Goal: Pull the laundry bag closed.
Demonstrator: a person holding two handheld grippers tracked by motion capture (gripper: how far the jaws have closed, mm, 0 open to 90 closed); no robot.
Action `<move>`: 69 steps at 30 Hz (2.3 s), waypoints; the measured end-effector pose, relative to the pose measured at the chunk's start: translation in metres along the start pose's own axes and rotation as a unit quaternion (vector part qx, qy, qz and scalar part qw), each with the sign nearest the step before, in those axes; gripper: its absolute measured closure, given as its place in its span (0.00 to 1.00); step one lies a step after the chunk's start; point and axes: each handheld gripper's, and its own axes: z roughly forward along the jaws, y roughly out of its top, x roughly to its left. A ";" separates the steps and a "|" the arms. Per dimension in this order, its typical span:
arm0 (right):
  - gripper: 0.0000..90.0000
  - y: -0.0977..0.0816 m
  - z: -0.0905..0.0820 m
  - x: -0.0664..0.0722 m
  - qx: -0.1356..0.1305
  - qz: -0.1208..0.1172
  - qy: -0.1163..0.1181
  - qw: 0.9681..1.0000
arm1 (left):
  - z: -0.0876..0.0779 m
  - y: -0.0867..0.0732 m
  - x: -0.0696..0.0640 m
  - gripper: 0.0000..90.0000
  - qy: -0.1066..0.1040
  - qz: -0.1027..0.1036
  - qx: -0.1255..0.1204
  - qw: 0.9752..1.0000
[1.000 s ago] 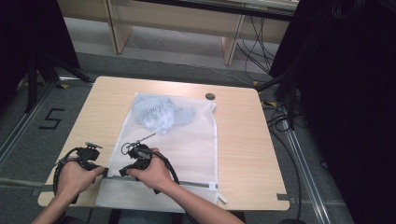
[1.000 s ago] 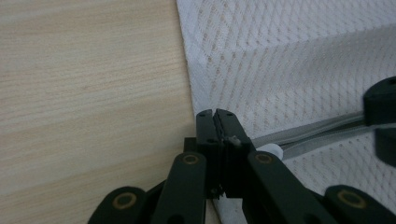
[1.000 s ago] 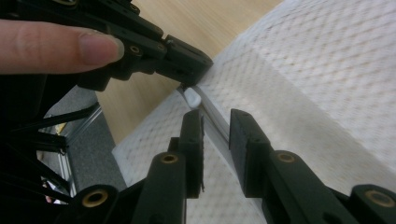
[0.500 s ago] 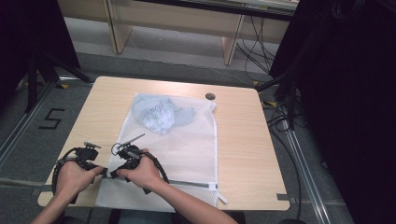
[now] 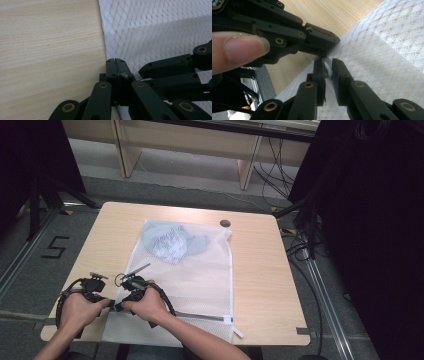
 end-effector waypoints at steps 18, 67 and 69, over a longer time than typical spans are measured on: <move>0.97 -0.003 -0.009 0.003 0.024 0.026 -0.050 0.998 | 0.002 -0.002 -0.008 1.00 0.022 0.047 -0.010 0.999; 0.97 -0.020 -0.036 0.002 0.023 -0.006 -0.081 0.996 | 0.002 -0.003 -0.009 1.00 0.015 0.020 -0.012 1.000; 0.97 -0.021 -0.037 0.001 0.023 -0.005 -0.079 0.997 | 0.002 -0.002 -0.007 1.00 0.019 0.040 -0.012 0.999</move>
